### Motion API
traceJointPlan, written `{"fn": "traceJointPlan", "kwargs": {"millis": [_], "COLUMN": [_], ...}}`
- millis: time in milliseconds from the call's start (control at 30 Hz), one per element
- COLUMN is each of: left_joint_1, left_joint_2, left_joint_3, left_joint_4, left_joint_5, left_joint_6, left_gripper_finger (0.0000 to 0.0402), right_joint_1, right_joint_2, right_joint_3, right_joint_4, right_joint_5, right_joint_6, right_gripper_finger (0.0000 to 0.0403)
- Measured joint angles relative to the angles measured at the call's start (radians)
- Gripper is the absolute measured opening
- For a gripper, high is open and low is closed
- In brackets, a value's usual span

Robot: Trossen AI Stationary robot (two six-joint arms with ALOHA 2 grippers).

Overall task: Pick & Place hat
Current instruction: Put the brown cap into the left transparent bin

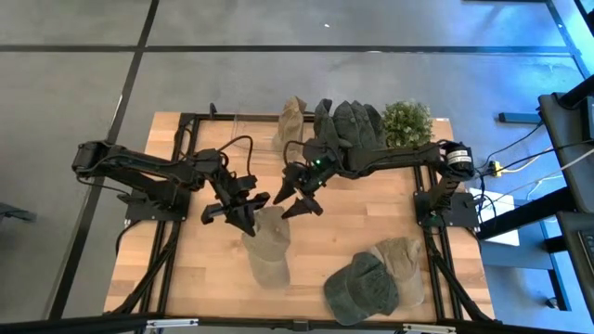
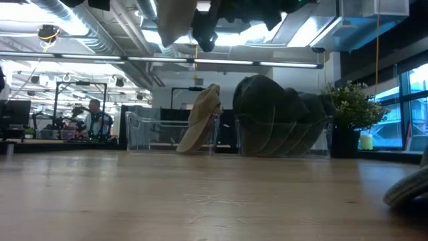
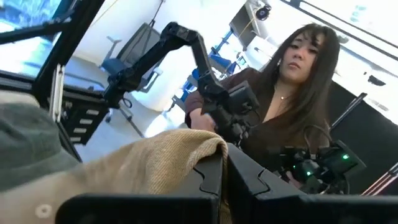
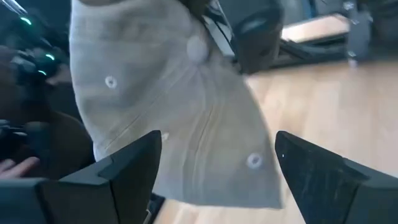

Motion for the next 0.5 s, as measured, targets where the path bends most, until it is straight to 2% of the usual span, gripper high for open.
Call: {"fn": "traceJointPlan", "kwargs": {"millis": [100,200,333,500], "left_joint_1": [0.000,0.000,0.002,0.002], "left_joint_2": [0.000,0.000,0.000,0.001], "left_joint_3": [0.000,0.000,0.000,0.000], "left_joint_4": [0.006,0.025,0.048,0.065], "left_joint_5": [0.000,0.000,0.000,0.000], "left_joint_6": [0.037,0.083,0.137,0.144], "left_gripper_finger": [0.0003,0.0003,0.0003,0.0003], "right_joint_1": [-0.005,-0.003,-0.003,-0.003], "right_joint_2": [0.017,0.025,0.034,0.034], "right_joint_3": [-0.001,0.001,0.001,0.000], "right_joint_4": [0.041,0.081,0.089,0.113], "right_joint_5": [-0.071,-0.080,0.023,0.019], "right_joint_6": [0.066,0.091,0.097,0.096], "right_gripper_finger": [0.0315,0.0315,0.0315,0.0315]}}
